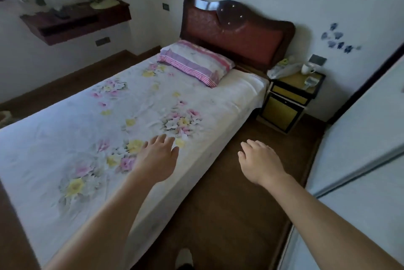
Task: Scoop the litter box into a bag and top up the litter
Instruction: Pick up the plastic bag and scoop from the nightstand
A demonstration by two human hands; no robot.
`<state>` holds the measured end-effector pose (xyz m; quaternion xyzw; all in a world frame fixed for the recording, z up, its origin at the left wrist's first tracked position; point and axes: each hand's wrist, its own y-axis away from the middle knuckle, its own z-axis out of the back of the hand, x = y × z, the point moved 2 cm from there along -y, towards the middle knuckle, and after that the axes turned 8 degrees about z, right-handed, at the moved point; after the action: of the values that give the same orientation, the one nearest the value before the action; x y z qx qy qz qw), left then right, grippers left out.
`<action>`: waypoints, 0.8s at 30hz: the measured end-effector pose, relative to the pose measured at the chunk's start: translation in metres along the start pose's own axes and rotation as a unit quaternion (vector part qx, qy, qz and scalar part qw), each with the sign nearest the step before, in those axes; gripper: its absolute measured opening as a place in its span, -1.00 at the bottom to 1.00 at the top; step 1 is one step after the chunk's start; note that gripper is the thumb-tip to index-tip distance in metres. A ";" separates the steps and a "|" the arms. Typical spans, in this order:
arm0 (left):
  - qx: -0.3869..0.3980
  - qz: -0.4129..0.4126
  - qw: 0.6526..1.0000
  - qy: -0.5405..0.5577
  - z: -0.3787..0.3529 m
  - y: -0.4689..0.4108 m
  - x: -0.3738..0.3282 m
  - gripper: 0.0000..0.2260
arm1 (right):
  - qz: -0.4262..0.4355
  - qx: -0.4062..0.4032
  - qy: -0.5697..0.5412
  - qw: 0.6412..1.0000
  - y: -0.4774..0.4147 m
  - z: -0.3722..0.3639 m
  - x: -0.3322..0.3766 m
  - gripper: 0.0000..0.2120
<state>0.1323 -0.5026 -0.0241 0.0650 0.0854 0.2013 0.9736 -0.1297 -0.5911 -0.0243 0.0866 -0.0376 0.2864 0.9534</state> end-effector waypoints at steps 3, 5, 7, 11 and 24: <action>0.010 -0.069 0.998 -0.011 0.008 -0.081 -0.040 -0.56 | -0.055 -0.024 -0.008 0.998 -0.035 0.019 -0.032 -0.53; 0.016 -0.113 0.993 -0.015 0.017 -0.125 -0.074 -0.56 | -0.091 -0.031 -0.016 0.995 -0.052 0.031 -0.056 -0.53; 0.023 -0.152 0.988 -0.015 0.024 -0.160 -0.110 -0.55 | -0.125 -0.036 -0.024 0.991 -0.066 0.041 -0.080 -0.53; 0.022 -0.210 0.977 -0.026 0.033 -0.234 -0.183 -0.54 | -0.176 -0.071 -0.035 0.981 -0.109 0.056 -0.144 -0.54; 0.037 -0.213 0.976 0.029 0.047 -0.460 -0.372 -0.56 | -0.237 -0.093 -0.069 0.964 -0.283 0.096 -0.375 -0.50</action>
<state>-0.0202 -1.0761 0.0002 0.0757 0.1326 -0.0127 0.9882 -0.2872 -1.0438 -0.0162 0.0238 -0.1086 0.0405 0.9930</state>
